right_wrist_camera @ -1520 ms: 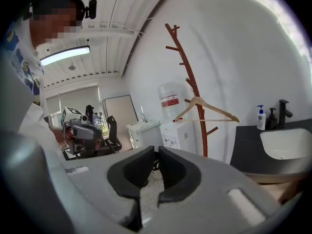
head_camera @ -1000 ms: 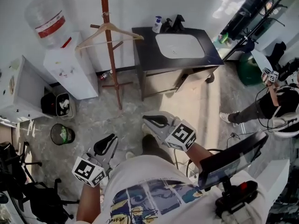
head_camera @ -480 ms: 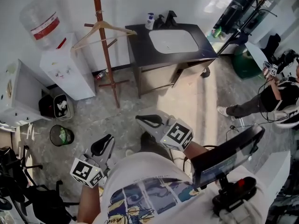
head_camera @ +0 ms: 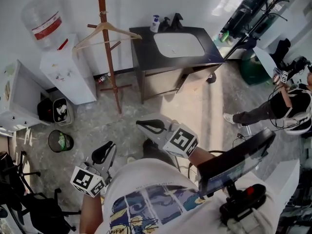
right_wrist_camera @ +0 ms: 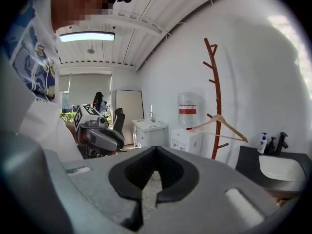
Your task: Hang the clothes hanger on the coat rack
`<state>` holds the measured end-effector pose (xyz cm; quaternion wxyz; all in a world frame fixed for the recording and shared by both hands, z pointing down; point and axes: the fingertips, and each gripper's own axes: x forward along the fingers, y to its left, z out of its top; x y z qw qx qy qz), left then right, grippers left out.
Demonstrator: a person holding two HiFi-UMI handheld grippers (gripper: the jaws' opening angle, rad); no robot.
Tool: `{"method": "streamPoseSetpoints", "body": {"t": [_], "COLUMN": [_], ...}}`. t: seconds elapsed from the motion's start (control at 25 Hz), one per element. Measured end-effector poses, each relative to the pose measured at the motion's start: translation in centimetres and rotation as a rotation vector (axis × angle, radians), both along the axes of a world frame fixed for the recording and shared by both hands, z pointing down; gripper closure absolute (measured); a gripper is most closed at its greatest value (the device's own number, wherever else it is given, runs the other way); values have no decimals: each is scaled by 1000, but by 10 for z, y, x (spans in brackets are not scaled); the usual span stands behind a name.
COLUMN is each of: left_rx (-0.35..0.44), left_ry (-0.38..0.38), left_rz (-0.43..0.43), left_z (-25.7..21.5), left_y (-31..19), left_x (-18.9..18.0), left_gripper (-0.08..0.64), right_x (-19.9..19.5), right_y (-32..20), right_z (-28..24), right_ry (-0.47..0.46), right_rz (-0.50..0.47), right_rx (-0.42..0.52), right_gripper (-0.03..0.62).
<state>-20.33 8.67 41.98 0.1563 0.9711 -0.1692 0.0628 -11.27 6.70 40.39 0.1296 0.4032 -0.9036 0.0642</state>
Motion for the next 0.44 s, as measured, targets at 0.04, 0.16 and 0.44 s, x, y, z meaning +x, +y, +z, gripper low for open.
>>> {"method": "streamPoseSetpoints", "body": {"t": [0.04, 0.16, 0.44], "left_rx": [-1, 0, -1], "left_ry": [2, 11, 4], "left_rz": [3, 17, 24], "left_z": [0, 4, 2], "left_y": [0, 2, -2], "left_x": [1, 1, 3], "left_gripper": [514, 514, 514], "right_x": [0, 0, 2], "right_y": [0, 0, -2], "right_z": [-2, -4, -1], "right_ry": [-4, -1, 10], "right_rz": [0, 1, 7], "right_rx": [8, 12, 6], "right_gripper": [594, 594, 594]}}
